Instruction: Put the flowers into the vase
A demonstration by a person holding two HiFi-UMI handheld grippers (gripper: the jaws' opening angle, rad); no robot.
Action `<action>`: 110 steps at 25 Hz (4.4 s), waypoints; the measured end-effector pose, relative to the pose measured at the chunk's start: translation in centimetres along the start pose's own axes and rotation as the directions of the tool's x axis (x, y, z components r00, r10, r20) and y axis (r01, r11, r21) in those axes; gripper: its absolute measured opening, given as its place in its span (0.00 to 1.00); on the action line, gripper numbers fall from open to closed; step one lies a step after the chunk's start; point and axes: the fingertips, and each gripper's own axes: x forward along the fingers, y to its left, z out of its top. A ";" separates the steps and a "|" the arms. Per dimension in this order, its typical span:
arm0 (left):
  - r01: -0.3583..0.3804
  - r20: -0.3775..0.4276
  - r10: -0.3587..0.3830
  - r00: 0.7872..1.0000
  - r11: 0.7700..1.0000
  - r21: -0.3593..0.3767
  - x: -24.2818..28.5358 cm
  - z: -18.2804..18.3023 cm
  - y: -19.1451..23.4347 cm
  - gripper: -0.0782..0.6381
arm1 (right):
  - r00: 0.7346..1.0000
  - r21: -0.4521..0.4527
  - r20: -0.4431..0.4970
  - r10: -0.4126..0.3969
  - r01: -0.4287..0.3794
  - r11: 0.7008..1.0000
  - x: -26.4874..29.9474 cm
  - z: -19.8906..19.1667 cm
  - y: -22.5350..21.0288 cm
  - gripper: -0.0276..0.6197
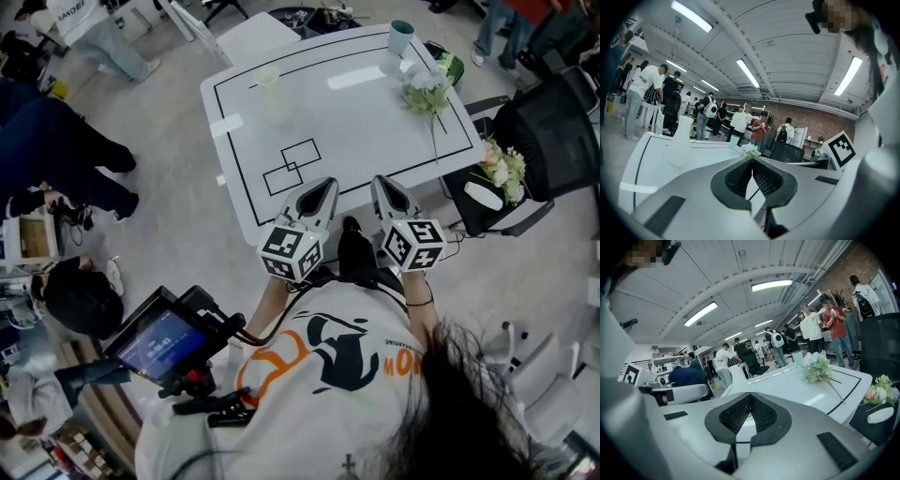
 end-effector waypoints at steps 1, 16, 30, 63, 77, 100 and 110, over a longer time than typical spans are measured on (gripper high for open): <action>0.004 -0.005 -0.004 1.000 1.000 0.002 0.9 0.2 0.2 0.13 | 1.000 0.004 0.004 -0.012 0.012 1.000 0.6 0.6 -1.2 0.06; 0.142 -0.063 -0.146 0.987 0.988 -0.058 13.6 1.1 0.7 0.13 | 0.974 -0.041 -0.090 -0.207 0.204 0.978 6.3 2.9 -18.7 0.06; 0.302 -0.183 -0.305 0.935 0.952 -0.045 23.6 -0.8 -1.1 0.13 | 0.917 -0.119 -0.308 -0.254 0.228 0.966 10.2 1.1 -29.0 0.29; 0.188 -0.189 -0.186 0.964 0.982 -0.008 23.1 -0.5 1.5 0.18 | 0.927 0.013 -0.352 -0.132 0.146 0.989 13.4 3.7 -26.6 0.14; -0.045 -0.080 0.047 0.996 0.999 0.025 19.1 2.5 8.1 0.23 | 0.952 0.011 -0.171 0.254 -0.255 0.967 19.0 12.3 -12.3 0.15; -0.436 0.057 0.436 0.898 0.900 -0.020 7.1 6.6 18.6 0.27 | 0.745 -0.041 -0.084 0.662 -0.666 0.745 25.0 18.9 7.6 0.14; -0.470 0.049 0.468 0.882 0.883 0.023 6.1 8.5 22.3 0.38 | 0.699 -0.033 0.010 0.715 -0.715 0.698 25.8 22.9 11.6 0.14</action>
